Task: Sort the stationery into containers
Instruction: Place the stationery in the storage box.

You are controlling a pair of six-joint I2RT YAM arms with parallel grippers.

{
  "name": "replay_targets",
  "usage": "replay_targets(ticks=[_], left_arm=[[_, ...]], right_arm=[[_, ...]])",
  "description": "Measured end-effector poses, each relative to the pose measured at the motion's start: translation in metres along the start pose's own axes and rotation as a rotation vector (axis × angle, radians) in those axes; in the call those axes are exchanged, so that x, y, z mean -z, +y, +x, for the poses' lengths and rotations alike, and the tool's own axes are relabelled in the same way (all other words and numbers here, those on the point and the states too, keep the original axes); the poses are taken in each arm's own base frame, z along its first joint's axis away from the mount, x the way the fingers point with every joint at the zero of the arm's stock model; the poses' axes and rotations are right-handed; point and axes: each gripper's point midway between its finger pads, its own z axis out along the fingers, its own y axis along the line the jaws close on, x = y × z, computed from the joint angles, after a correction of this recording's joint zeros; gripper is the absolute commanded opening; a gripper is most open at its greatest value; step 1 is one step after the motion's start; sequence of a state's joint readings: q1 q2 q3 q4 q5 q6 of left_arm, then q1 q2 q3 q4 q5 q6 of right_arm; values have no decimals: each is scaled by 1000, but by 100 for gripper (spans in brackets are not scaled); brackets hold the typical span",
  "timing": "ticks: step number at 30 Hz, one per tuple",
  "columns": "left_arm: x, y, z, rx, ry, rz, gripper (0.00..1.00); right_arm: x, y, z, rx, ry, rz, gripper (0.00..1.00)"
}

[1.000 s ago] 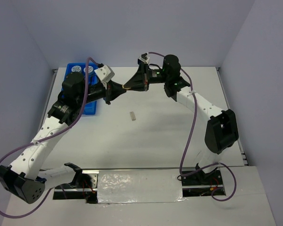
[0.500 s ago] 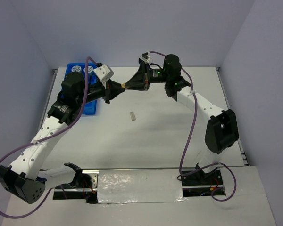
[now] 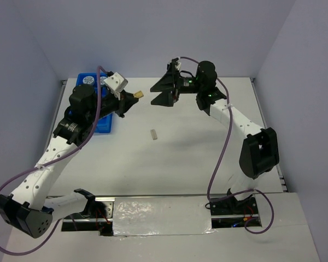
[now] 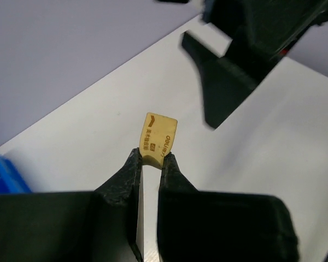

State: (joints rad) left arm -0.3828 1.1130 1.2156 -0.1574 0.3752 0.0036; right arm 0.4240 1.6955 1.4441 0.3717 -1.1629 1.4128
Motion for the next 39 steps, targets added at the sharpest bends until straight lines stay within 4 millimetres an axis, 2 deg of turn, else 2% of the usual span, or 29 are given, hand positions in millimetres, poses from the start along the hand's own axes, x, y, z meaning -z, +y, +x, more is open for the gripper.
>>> replay_targets(ticks=[3,6,9,10,11,12,14,17,23,25,26,29,31,32,34,37,39], left_arm=[[5,27,11,41,23,-136,0],[20,83,40,189,93,-376,0],[52,151,90,401,184,-667,0],[66,170,115,485,226,-760,0],[82,187,141,568,269,-859,0],[91,195,159,619,307,-914,0],[101,204,194,721,384,-996,0],[98,205,233,821,504,-1041,0],[88,217,274,901,604,-1091,0],[90,220,282,916,623,-1110,1],[92,222,285,923,628,-1122,9],[94,226,287,936,616,-1146,21],[95,229,287,938,608,-1152,28],[96,229,287,939,606,-1153,39],[95,230,288,942,605,-1154,52],[93,232,286,947,588,-1155,63],[92,233,284,950,579,-1156,66]], right_arm=[[20,-13,-16,4,-67,42,100],[55,-38,-41,-3,-190,142,100],[88,-69,-60,-10,-301,294,100],[94,-78,-62,-14,-316,342,100],[98,-87,-60,-10,-322,395,100],[98,-93,-57,-5,-317,424,100],[99,-105,-50,7,-299,484,100],[100,-127,-38,2,-268,573,100],[97,-182,-19,-19,-177,733,100],[91,-197,-9,-30,-133,769,100],[88,-203,-4,-34,-111,783,100],[81,-208,5,-28,-72,801,100],[77,-207,6,-13,-57,804,100],[75,-206,3,1,-54,804,100],[75,-205,-3,22,-57,806,100],[75,-205,-7,38,-55,811,100],[76,-206,-5,38,-50,817,100]])
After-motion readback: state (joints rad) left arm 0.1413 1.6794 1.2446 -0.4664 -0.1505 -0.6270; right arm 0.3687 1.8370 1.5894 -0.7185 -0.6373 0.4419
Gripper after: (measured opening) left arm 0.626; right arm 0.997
